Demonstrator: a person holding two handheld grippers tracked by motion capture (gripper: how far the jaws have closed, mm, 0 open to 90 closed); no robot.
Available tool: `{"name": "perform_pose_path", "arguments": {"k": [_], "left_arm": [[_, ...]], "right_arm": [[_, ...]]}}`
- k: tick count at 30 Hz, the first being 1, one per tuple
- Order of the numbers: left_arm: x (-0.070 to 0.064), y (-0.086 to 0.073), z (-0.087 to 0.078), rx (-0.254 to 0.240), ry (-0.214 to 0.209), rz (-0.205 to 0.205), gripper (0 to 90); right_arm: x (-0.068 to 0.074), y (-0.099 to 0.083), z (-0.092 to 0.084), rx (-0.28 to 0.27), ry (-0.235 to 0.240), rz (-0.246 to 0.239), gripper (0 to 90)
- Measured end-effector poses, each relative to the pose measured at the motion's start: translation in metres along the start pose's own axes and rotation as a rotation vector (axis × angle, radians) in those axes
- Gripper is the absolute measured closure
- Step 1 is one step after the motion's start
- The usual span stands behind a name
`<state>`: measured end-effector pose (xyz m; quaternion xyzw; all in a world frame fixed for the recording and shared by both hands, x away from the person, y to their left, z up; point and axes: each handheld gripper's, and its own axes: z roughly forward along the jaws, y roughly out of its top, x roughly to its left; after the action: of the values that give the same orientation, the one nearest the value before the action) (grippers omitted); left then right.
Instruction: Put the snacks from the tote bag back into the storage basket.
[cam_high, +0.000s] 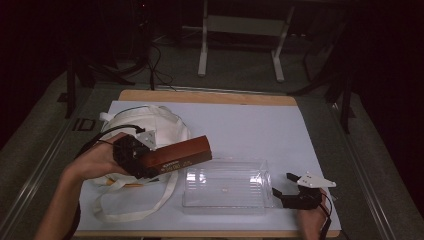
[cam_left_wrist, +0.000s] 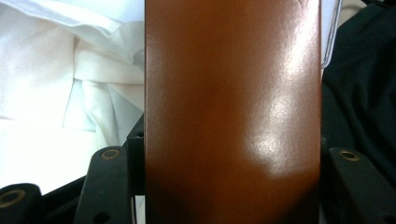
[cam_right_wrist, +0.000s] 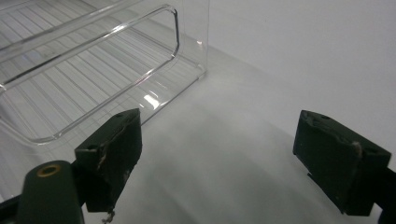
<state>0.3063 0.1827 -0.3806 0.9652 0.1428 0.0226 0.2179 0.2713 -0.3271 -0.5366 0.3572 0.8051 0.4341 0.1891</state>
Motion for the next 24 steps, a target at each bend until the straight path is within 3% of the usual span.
{"name": "perform_pose_path", "arguments": {"k": [3, 8, 15, 24], "left_arm": [[-0.005, 0.004, 0.002, -0.006, -0.017, 0.028, 43.6], [-0.011, 0.011, 0.006, 0.023, -0.008, 0.059, 43.6], [-0.015, 0.016, 0.014, 0.031, -0.031, 0.084, 43.6], [-0.02, 0.022, 0.024, 0.07, -0.02, 0.114, 43.5]], "right_arm": [[0.0, 0.0, 0.0, 0.0, 0.0, 0.0, 15.5], [0.0, 0.0, 0.0, -0.001, 0.001, -0.001, 15.5], [0.0, 0.0, 0.0, -0.001, 0.002, 0.0, 15.5], [0.0, 0.0, 0.0, 0.0, 0.002, 0.001, 15.5]]}}
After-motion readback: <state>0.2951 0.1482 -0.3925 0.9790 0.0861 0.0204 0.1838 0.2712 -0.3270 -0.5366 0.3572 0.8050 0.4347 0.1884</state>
